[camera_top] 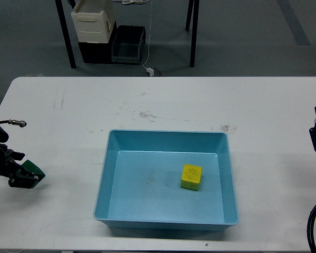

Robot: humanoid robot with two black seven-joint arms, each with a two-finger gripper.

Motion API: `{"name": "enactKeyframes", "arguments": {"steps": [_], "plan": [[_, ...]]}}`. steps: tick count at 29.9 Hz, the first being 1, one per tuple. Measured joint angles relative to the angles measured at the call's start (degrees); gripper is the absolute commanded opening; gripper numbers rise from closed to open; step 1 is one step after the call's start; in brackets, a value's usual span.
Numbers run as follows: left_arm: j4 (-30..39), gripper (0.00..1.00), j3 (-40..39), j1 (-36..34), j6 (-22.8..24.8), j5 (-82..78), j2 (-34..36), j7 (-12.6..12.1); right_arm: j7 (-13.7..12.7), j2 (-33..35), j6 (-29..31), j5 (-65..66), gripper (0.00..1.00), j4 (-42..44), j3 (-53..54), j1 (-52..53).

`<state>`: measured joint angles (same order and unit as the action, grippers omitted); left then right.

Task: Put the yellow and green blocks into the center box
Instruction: 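Move the left gripper down and close it on the green cube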

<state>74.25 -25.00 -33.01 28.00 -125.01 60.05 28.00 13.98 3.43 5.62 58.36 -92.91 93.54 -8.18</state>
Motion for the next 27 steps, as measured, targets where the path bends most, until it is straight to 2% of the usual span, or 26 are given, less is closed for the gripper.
{"name": "enactKeyframes", "arguments": {"steps": [13, 24, 27], "plan": [[-2.75, 0.98, 2.53, -0.35, 0.00, 0.01, -0.74, 0.00, 0.01, -0.44, 0.00, 0.00, 0.97, -0.08, -0.21, -0.21], [-4.89, 0.75, 2.78, -0.91, 0.00, 0.01, -2.56, 0.02, 0.08, -0.44, 0.00, 0.00, 0.97, -0.05, 0.00, -0.80], [-5.72, 0.64, 2.97, -1.05, 0.00, 0.01, -3.05, 0.00, 0.08, -0.44, -0.01, 0.00, 0.97, 0.00, 0.12, -0.91]]}}
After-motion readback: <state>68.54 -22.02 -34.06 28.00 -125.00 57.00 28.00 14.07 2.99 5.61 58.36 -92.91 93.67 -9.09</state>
